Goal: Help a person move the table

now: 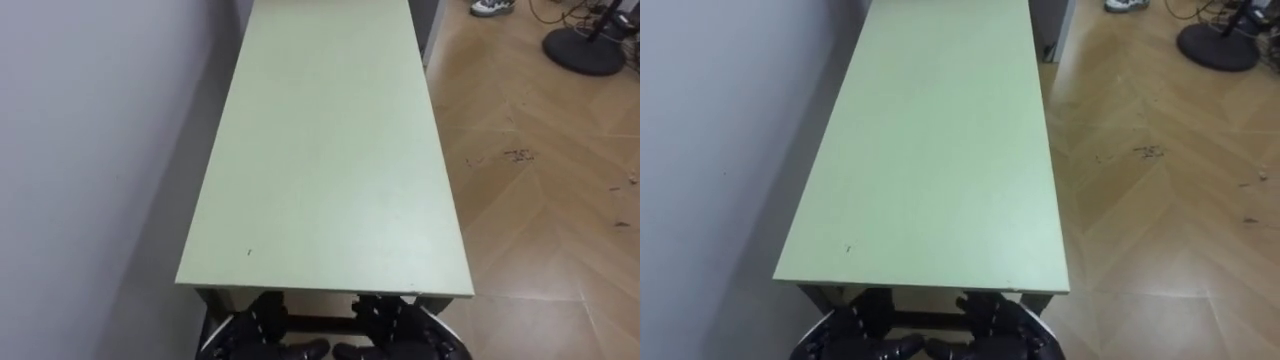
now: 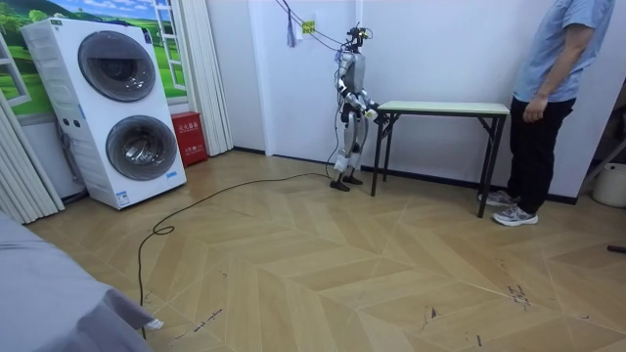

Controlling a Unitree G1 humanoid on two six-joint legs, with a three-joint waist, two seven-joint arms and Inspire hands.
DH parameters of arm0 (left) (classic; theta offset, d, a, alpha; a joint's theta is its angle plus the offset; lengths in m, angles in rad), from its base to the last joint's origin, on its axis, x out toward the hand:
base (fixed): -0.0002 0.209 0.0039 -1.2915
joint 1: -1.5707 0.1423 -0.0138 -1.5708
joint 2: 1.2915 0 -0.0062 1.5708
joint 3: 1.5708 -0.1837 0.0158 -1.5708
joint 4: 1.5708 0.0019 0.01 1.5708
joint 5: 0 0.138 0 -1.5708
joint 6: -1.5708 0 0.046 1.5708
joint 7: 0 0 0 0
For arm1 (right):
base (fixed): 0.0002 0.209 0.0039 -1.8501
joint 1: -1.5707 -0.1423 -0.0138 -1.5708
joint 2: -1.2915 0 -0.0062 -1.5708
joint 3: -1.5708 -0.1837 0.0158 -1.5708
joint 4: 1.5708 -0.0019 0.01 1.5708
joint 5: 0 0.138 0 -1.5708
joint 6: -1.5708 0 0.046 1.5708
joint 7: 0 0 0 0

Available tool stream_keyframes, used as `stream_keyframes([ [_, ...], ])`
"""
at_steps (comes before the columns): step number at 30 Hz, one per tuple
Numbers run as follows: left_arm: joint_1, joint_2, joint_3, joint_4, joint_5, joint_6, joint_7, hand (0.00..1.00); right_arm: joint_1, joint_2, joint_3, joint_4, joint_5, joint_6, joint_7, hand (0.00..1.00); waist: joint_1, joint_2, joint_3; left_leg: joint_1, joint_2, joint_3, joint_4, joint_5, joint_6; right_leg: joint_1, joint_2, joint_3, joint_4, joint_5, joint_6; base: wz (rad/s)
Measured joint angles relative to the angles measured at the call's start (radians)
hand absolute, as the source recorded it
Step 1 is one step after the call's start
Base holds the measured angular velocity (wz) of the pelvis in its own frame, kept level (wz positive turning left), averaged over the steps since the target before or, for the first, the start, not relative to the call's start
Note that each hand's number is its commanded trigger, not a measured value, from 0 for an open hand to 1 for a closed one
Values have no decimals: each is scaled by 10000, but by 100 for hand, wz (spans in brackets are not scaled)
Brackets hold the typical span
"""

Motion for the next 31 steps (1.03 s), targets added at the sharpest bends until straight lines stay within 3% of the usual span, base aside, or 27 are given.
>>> stream_keyframes([
  [1,3,10,-3,234,-19,-1,78,0,3,-59,55,154,-202,1,-61,0,-4,-6,55,-12,0,-19,17,-1,0,-3,-4,-55,1,8,0,5],
  [5,17,-2,17,747,-12,-17,203,0,-7,-95,20,581,-948,2,-186,0,3,-3,69,-80,0,-52,25,-2,-1,-53,-5,-132,5,16,0,2],
  [11,-37,-87,320,1893,179,-221,372,0,-262,-55,-308,1722,-2674,-64,-759,0,-13,54,25,-4,-1,-35,-59,-2,0,11,-3,-127,7,16,1,0],
  [20,-55,-253,871,4128,151,-437,1157,0,-247,17,-494,3668,-2724,-355,-2157,0,-6,-6,-25,37,-4,-58,-103,-2,0,49,-5,-156,-5,16,1,0],
  [23,-264,-491,1391,5079,153,-504,1342,0,-392,136,-634,4822,-2673,-383,-2483,0,35,-8,-13,75,-7,-59,-105,-2,0,11,-11,-145,-25,17,1,0],
  [25,-341,-671,1926,5613,158,-640,1373,0,-356,426,-1310,5464,-2550,-489,-2684,0,42,-35,32,122,-7,-52,-153,-5,-8,19,-9,-153,-23,17,2,-6],
  [28,-335,-797,2526,6207,165,-728,1477,0,-369,541,-1933,6102,-2259,-684,-2987,0,1,24,-54,171,-5,-52,-188,-10,-12,32,-12,-259,-1,17,2,-1],
  [31,-234,-797,3371,6752,532,-725,1763,0,-373,623,-2545,6639,-2121,-700,-3240,0,2,14,-68,278,-5,-33,-250,-9,-13,110,-8,-265,-33,17,2,-2],
])
